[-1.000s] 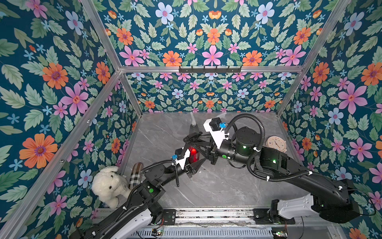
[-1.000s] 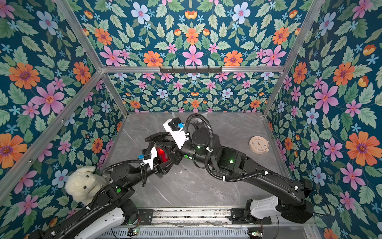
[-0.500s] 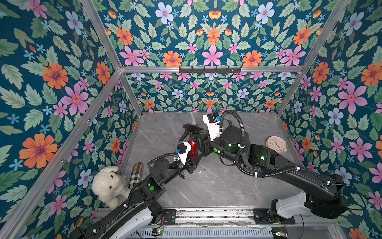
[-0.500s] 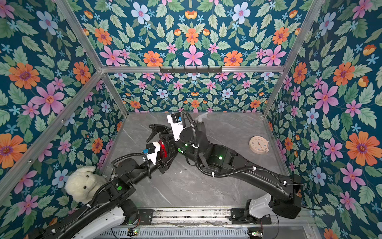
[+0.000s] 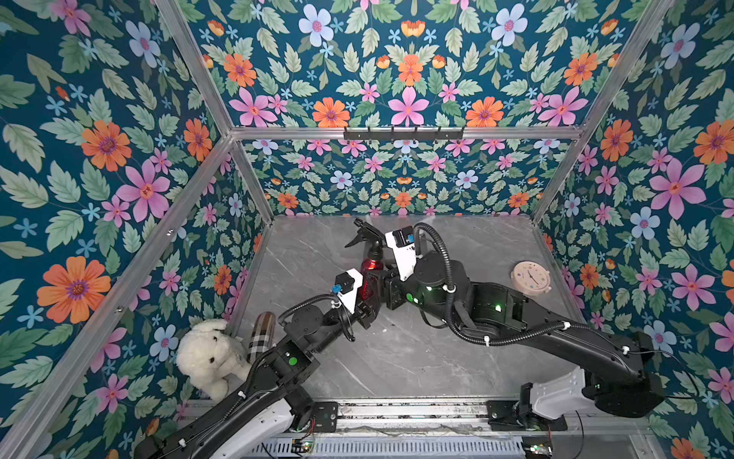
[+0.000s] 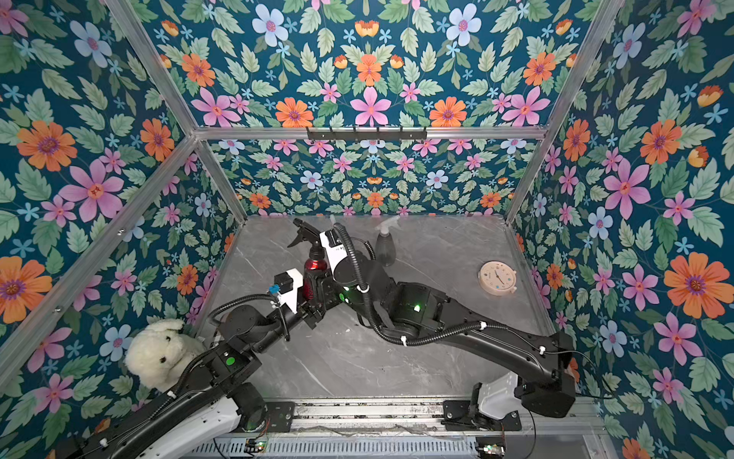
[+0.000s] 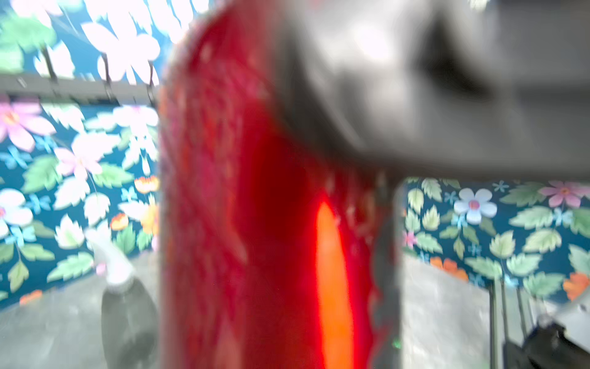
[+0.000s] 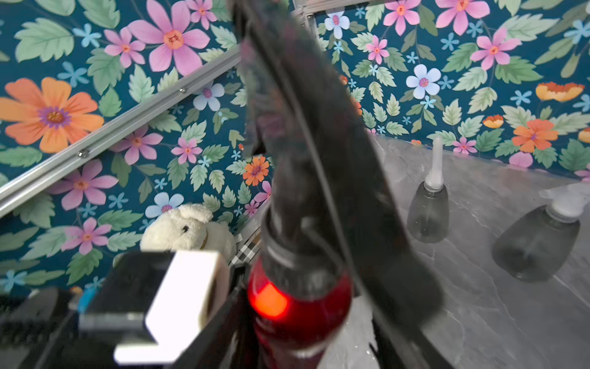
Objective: Attach spray nozzles to spray bottles
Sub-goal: Screw the spray nozzle on the spray bottle.
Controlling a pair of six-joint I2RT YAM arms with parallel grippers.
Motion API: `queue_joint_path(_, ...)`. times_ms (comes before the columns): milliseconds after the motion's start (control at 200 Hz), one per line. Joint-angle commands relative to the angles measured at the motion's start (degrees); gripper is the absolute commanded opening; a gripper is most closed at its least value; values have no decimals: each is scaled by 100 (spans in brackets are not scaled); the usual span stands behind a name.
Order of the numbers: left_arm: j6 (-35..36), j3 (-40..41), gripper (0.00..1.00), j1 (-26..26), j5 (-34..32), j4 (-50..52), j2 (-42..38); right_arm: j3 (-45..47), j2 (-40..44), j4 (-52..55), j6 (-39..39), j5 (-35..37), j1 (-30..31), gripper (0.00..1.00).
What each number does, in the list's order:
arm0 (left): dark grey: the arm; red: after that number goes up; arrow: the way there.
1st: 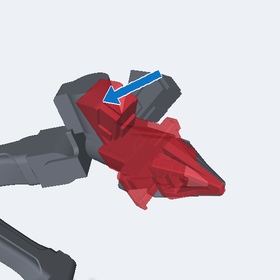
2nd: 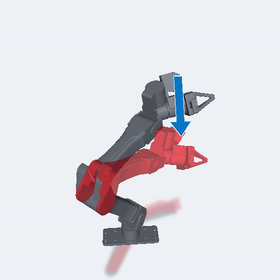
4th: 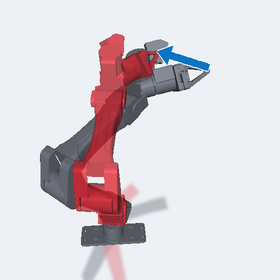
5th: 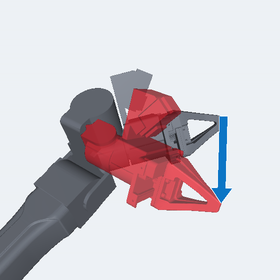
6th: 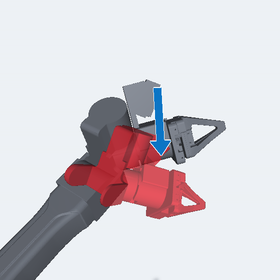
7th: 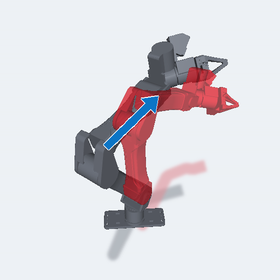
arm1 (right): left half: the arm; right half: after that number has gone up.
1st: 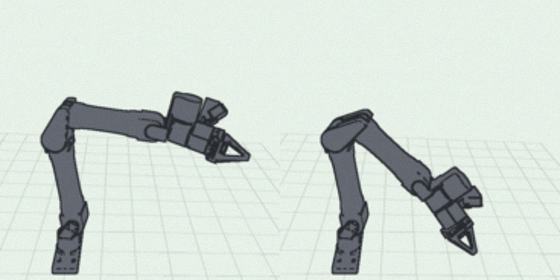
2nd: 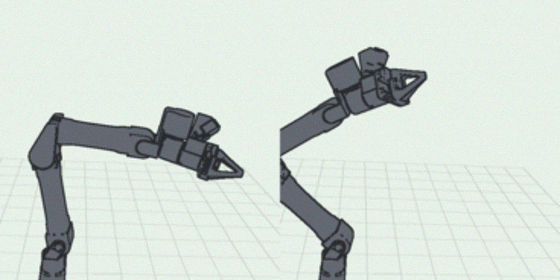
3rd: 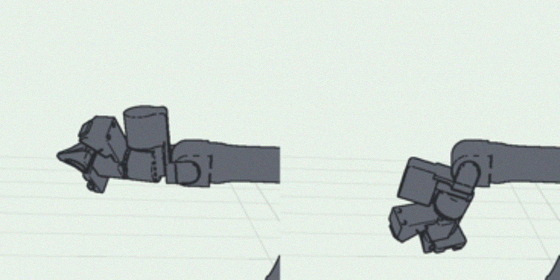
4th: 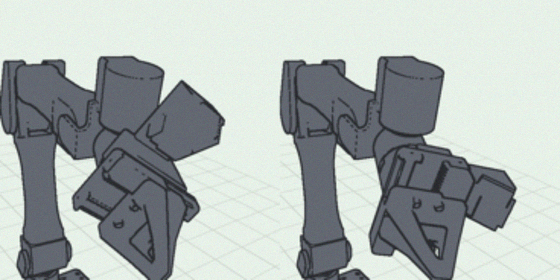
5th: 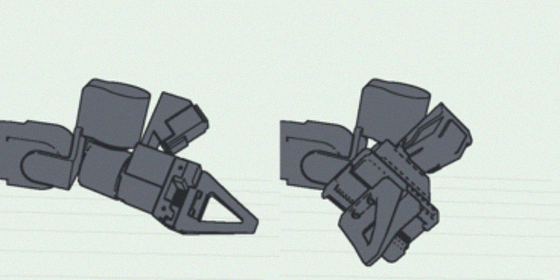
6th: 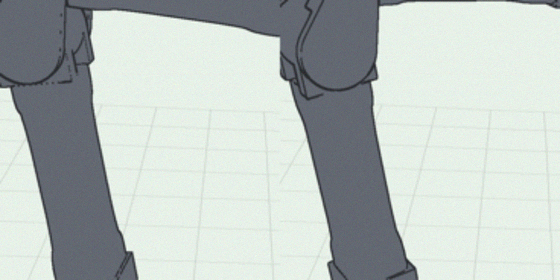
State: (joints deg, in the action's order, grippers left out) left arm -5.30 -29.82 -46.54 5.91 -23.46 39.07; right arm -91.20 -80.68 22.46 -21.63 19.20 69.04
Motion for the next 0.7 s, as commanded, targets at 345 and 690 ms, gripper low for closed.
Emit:
queue_joint_path(345, -67, 504, 0, 3, 627, -1494, -171, 1291, 1659, -1257, 949, -3620, -1117, 70)
queue_joint_path(690, -190, 656, 0, 5, 1802, -1746, -181, 950, 1057, -1838, 455, -6988, -2636, 64)
